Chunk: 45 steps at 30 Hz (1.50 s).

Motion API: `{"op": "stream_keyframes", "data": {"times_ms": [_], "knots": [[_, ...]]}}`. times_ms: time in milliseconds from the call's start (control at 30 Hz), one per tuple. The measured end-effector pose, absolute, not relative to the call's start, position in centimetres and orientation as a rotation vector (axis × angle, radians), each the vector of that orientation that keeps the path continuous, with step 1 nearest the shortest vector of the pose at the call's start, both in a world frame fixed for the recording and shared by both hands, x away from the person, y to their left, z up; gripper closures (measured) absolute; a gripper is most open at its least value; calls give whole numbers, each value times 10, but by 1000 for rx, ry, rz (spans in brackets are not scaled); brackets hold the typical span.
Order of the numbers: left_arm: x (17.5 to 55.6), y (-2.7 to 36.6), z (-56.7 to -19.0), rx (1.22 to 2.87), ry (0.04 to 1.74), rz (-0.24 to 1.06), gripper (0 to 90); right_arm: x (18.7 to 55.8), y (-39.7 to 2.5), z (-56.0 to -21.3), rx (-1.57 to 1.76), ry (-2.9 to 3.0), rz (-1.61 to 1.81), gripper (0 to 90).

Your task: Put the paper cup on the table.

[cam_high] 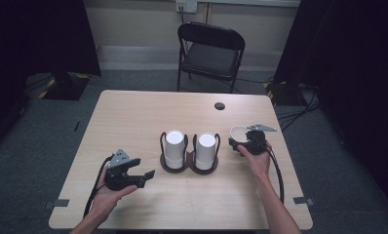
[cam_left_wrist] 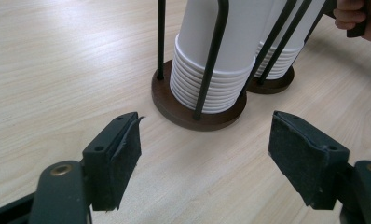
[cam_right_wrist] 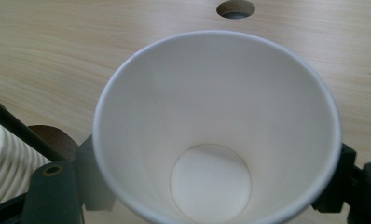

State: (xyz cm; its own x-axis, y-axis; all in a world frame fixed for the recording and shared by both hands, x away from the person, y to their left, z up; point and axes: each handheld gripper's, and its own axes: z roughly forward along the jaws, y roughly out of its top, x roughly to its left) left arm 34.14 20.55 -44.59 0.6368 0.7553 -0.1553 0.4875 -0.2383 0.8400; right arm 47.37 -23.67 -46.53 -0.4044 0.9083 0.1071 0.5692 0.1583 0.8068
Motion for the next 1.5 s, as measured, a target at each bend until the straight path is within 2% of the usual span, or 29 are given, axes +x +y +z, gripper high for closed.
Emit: {"op": "stream_keyframes", "data": {"times_ms": [100,367,1000,1500], "knots": [[342,205,-446,1897,988,349,251,474,-237,-466,1412,2046,1142,160],[341,205,-446,1908,985,360,251,470,-239,-466,1413,2059,1125,139],[342,206,-446,1907,992,365,254,441,-249,-447,1416,2063,1139,151],[343,208,-446,1908,1000,381,254,401,-257,-430,1399,2029,1215,177]]}}
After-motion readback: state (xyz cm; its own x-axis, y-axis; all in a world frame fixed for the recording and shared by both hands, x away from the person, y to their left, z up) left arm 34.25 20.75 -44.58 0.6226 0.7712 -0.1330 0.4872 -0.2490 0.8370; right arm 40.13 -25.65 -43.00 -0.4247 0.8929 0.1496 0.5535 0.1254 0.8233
